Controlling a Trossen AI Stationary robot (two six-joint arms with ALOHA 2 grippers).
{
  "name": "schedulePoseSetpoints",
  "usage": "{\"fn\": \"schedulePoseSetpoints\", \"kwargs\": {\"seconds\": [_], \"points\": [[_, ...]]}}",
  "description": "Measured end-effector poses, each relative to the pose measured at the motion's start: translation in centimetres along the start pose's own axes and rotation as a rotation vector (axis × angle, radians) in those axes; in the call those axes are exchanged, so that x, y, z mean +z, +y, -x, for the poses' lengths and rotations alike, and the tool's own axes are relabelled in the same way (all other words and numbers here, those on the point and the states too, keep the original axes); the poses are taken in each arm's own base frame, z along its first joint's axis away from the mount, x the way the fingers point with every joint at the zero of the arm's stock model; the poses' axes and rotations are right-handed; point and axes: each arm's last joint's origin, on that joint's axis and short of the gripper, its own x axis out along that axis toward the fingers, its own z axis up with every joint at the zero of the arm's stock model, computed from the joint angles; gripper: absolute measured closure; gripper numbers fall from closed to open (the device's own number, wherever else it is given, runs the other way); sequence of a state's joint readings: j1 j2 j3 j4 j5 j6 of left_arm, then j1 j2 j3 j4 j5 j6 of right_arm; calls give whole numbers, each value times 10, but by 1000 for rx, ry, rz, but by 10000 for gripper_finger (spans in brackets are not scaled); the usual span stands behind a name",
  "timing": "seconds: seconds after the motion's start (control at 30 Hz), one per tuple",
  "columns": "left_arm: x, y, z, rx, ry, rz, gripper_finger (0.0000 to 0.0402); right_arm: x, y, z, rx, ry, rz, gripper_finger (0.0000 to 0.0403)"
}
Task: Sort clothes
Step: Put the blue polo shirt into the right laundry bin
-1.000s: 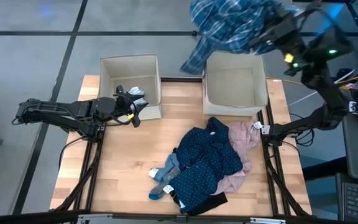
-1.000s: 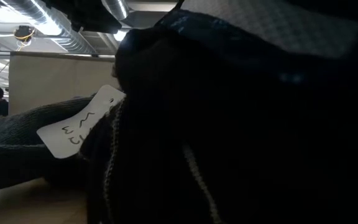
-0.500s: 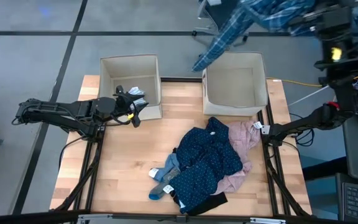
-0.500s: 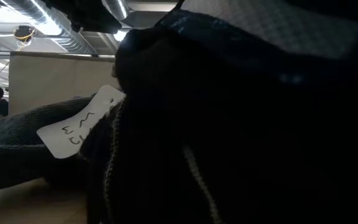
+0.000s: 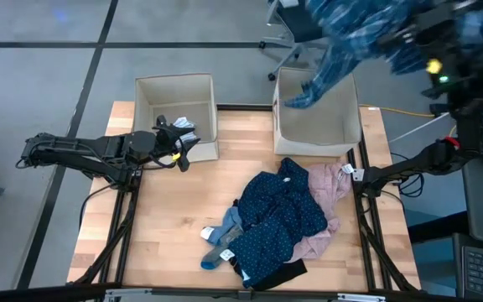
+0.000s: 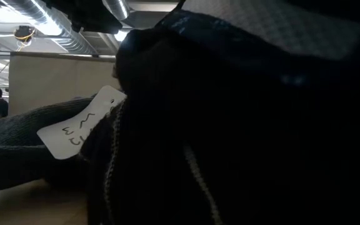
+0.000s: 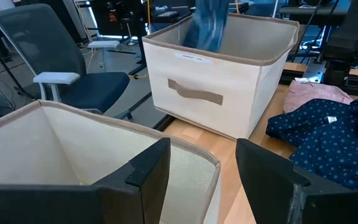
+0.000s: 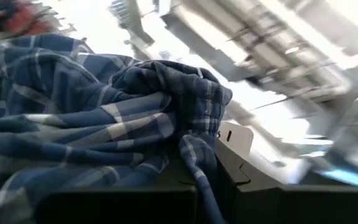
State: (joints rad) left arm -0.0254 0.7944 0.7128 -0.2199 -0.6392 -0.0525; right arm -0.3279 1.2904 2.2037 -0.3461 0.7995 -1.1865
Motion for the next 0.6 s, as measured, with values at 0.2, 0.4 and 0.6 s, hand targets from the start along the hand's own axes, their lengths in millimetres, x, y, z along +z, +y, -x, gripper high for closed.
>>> {"fn": "schedulePoseSetpoints", "kwargs": {"seconds": [0.2, 0.4, 0.6], "points": [[0, 0, 0, 0, 0, 0, 227, -12, 34, -2, 172, 109, -6, 389], [0, 0, 0, 0, 0, 8, 227, -31, 54, 8, 302, 229, -11, 394], [0, 0, 0, 0, -1, 19, 227, -64, 76, 17, 347, 359, -14, 393]]}}
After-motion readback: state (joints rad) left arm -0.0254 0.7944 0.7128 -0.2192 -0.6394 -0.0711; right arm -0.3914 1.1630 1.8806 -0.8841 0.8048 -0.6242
